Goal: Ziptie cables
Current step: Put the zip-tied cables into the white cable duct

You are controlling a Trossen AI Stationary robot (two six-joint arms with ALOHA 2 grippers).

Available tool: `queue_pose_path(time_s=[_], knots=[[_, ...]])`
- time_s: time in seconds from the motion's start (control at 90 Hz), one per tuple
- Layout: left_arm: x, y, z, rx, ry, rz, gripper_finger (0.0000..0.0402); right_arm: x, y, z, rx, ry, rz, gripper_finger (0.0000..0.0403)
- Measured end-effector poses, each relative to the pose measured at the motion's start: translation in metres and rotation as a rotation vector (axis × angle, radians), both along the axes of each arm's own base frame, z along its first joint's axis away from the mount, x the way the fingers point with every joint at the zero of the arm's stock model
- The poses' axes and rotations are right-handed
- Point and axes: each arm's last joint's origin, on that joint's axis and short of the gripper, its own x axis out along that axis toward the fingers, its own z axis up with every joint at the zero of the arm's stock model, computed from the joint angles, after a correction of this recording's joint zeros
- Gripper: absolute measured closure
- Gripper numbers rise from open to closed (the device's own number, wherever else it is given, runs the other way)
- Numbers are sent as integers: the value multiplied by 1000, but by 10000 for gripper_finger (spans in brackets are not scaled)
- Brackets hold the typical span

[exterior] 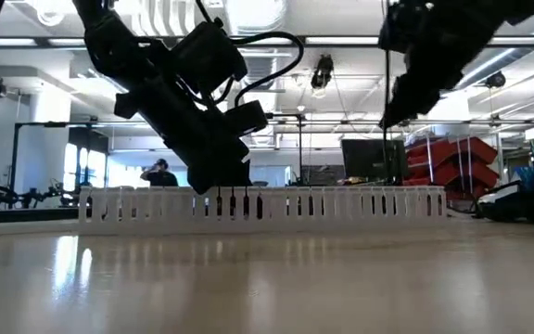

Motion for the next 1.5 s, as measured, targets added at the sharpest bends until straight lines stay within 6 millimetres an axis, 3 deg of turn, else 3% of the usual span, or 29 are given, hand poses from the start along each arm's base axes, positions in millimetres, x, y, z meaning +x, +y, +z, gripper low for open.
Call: queue_pose_path(time_s=[0.189,0.511,0.967,1.167,1.5], knots=[[0,0,0,-2,1,3,401,0,3,2,-34,-35,60,274],[0,0,0,-5,-2,6,401,-21,7,32,-104,-212,163,303],[0,0,0,-7,-4,8,401,-49,3,-1,-99,-353,163,318],[0,0,0,-8,-4,8,402,-58,2,2,-112,-400,169,333],[0,0,0,-8,-5,8,402,-48,4,3,-107,-463,192,357]])
